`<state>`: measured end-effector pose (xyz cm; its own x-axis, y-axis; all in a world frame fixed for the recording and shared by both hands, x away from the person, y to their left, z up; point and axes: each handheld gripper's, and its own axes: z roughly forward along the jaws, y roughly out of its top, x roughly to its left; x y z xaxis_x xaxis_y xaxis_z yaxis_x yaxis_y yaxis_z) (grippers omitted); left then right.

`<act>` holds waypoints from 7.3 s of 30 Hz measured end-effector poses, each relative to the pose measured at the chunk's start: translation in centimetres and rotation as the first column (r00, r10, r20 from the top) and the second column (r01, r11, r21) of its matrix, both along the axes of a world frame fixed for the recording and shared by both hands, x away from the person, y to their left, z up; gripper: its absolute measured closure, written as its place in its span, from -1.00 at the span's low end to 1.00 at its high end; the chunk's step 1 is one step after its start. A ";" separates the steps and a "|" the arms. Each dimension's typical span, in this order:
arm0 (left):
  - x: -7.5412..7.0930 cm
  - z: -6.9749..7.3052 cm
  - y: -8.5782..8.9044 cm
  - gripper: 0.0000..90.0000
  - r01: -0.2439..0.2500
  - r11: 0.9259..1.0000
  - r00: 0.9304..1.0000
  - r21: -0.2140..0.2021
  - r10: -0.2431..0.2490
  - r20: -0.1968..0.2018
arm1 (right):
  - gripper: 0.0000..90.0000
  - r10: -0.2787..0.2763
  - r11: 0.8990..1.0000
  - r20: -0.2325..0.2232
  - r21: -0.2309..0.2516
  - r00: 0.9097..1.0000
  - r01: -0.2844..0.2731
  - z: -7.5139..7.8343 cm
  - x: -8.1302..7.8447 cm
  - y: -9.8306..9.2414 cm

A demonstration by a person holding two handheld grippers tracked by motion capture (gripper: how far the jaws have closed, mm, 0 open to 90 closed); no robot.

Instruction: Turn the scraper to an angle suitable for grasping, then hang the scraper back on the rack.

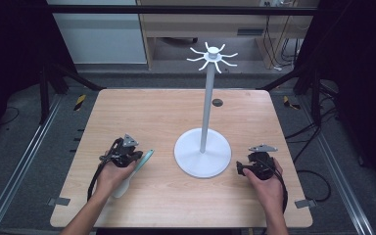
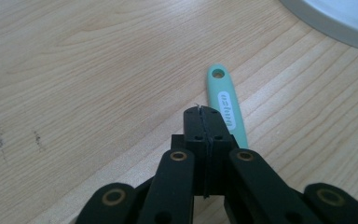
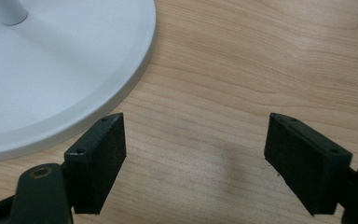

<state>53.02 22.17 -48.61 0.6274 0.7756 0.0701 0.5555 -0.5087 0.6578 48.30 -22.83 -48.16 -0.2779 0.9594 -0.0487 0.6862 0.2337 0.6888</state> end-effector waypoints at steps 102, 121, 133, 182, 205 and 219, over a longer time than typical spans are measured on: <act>1.1 2.5 -8.8 0.39 0.281 0.928 0.920 0.244 -0.188 -0.342 | -0.60 0.018 0.999 -0.011 0.043 1.000 -0.018 0.1 0.2 0.0; 1.4 2.2 -8.7 0.63 0.290 0.927 0.910 0.237 -0.190 -0.369 | -0.60 0.020 0.999 -0.010 0.044 1.000 -0.020 0.1 0.2 0.1; 0.1 4.8 -7.4 0.63 0.283 0.940 0.934 0.189 -0.226 -0.276 | -0.60 0.025 0.999 -0.014 0.033 1.000 -0.025 0.1 0.2 0.2; -4.6 19.8 -4.1 0.64 0.209 0.967 0.948 -0.146 -0.164 0.271 | -0.66 0.007 0.999 0.007 0.043 1.000 -0.007 0.3 0.2 0.0; -4.9 24.2 -6.4 0.64 0.242 0.957 0.925 -0.162 -0.177 0.337 | -0.66 0.017 0.999 -0.001 0.043 1.000 -0.017 0.2 0.3 0.0; -5.7 26.0 -8.5 0.64 0.288 0.940 0.908 -0.185 -0.206 0.365 | -0.66 0.012 0.999 0.001 0.044 1.000 -0.012 0.3 0.2 0.0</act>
<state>47.29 13.63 -22.62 0.7716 0.6185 0.1490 0.1575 -0.4127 0.8972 48.51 -22.79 -47.89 -0.2891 0.9573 -0.0068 0.6834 0.2113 0.6988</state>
